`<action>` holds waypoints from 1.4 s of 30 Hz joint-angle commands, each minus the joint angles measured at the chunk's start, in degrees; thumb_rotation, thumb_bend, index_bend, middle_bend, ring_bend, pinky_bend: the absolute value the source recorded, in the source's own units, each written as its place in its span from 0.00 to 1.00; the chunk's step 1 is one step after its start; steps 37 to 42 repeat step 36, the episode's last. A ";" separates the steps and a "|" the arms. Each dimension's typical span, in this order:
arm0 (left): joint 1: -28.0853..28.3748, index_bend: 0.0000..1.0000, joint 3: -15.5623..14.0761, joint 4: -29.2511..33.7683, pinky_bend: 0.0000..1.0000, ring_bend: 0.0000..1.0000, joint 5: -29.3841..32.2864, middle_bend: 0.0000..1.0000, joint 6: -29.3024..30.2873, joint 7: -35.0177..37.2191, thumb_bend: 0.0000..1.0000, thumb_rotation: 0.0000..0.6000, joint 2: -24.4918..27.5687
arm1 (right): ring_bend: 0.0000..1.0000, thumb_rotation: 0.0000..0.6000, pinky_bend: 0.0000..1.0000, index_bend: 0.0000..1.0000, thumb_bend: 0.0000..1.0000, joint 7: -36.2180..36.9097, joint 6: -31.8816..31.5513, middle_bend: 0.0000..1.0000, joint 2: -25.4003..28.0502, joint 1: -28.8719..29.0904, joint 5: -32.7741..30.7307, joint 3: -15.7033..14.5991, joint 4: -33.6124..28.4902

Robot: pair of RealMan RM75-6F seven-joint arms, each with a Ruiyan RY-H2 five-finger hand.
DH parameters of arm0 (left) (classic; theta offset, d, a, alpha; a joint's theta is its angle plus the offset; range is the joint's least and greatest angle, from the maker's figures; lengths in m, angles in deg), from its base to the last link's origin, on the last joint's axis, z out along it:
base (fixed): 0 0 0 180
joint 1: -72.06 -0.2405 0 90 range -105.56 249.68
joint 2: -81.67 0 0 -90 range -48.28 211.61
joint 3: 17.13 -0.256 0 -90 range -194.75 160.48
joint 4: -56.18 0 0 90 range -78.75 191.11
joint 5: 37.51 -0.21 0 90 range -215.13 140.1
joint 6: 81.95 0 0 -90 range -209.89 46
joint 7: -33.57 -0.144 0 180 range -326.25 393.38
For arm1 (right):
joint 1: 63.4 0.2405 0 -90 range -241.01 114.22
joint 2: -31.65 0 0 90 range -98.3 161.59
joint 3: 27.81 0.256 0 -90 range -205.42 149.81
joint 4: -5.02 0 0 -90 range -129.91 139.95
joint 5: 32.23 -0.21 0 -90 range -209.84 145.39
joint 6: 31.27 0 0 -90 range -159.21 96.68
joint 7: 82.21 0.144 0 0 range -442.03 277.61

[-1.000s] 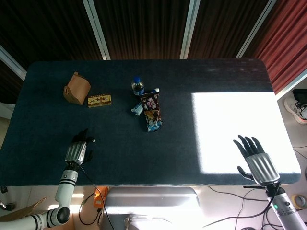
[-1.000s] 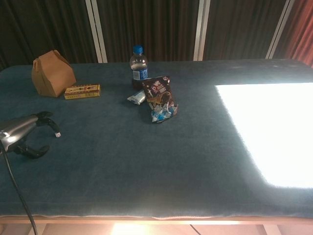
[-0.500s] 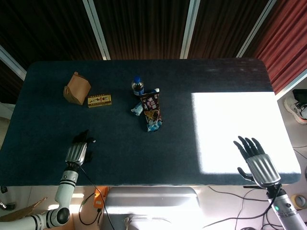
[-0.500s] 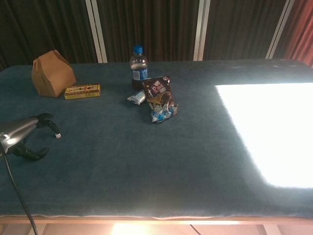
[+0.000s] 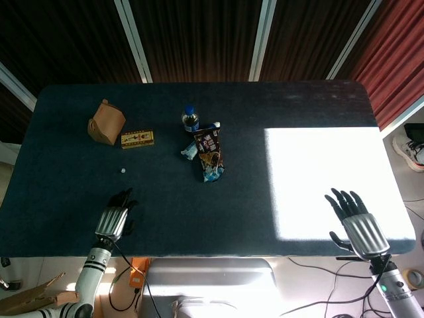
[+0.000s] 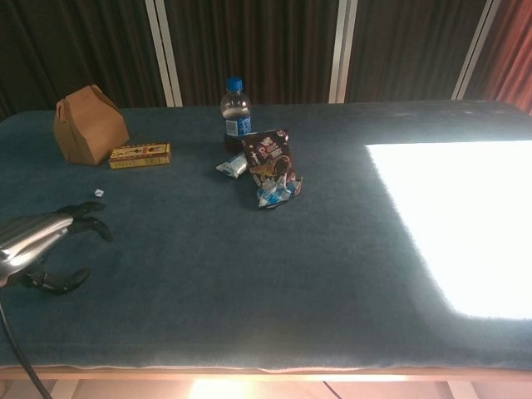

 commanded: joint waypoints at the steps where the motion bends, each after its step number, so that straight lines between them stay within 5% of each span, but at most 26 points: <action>1: -1.61 0.32 -2.10 3.02 0.13 0.00 -4.84 0.00 3.72 0.60 0.47 1.00 1.11 | 0.00 1.00 0.00 0.00 0.24 -0.02 -0.24 0.00 0.05 -0.15 0.15 0.00 -0.03; 6: -3.72 0.32 -4.15 7.41 0.13 0.00 -10.63 0.00 8.37 1.84 0.45 1.00 4.98 | 0.00 1.00 0.00 0.00 0.24 0.21 -1.73 0.00 0.45 -1.08 0.74 -0.21 -0.24; 12: -9.69 0.12 -11.46 14.87 0.13 0.00 -20.20 0.00 15.00 12.82 0.37 1.00 18.16 | 0.00 1.00 0.00 0.00 0.24 -0.81 -4.90 0.00 1.96 -4.35 -0.08 -1.12 -1.01; 18: -18.58 0.00 -17.52 9.46 0.10 0.00 -28.99 0.00 27.40 23.25 0.32 1.00 25.38 | 0.00 1.00 0.00 0.00 0.24 0.10 -10.53 0.00 1.54 -9.38 -0.41 -2.24 0.74; 26: -22.41 0.00 -18.94 4.89 0.09 0.00 -34.22 0.00 32.03 27.99 0.32 1.00 27.78 | 0.00 1.00 0.00 0.00 0.24 3.39 -14.66 0.00 -1.13 -12.01 2.00 -2.53 5.36; 42: -23.63 0.00 -17.57 4.83 0.09 0.00 -35.82 0.00 31.10 28.11 0.32 1.00 28.37 | 0.00 1.00 0.00 0.00 0.24 3.46 -14.00 0.00 -1.27 -12.24 2.32 -2.00 5.73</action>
